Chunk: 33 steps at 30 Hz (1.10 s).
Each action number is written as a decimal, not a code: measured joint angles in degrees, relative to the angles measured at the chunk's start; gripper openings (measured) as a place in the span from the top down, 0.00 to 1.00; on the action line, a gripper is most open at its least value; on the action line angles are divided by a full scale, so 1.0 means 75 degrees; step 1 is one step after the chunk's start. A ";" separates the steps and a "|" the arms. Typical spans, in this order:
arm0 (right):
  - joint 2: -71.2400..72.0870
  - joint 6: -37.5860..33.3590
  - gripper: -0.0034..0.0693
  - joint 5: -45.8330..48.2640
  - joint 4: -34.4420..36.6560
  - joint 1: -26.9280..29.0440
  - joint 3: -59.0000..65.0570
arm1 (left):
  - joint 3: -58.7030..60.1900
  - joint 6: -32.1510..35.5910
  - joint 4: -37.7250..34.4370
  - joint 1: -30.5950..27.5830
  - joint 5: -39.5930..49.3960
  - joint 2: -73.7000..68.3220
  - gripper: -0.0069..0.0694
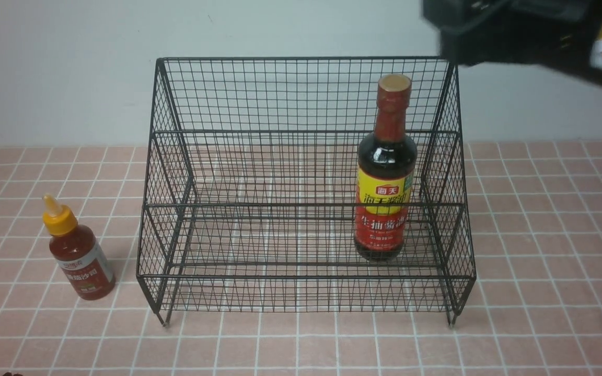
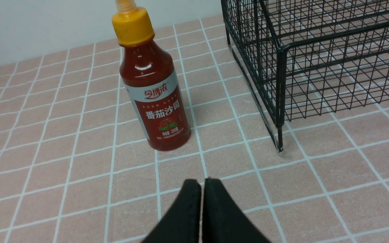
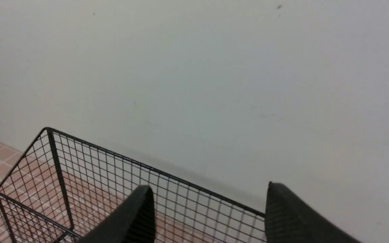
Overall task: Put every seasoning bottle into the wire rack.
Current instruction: Use the left arm to grab the condiment bottle closest to it
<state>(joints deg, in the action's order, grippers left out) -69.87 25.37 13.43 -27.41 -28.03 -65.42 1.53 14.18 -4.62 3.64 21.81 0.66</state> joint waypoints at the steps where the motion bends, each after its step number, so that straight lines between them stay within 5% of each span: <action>1: 0.0228 -0.0117 0.43 0.0225 0.0000 0.0000 0.0000 | 0.0000 0.0000 0.0000 0.0000 0.0000 0.0000 0.92; 8: 0.2559 -0.0821 0.90 0.2959 0.0037 0.0000 0.0000 | 0.0000 0.0000 0.0000 0.0000 0.0000 0.0000 0.92; 11: 0.3220 -0.0995 0.95 0.3606 0.0091 0.0000 0.0026 | 0.0000 0.0000 0.0000 0.0000 0.0000 0.0000 0.92; 23: 0.6673 -0.1074 0.97 0.3673 0.0839 0.0000 0.2837 | 0.0000 0.0000 0.0000 0.0000 0.0000 0.0000 0.92; 33: 0.8711 -0.2147 0.97 0.0190 0.3312 0.0000 0.6329 | 0.0000 0.0000 0.0000 0.0000 0.0000 0.0000 0.92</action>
<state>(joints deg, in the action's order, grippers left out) -4.54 9.27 14.85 -2.57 -28.03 -17.95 1.53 14.18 -4.62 3.64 21.81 0.66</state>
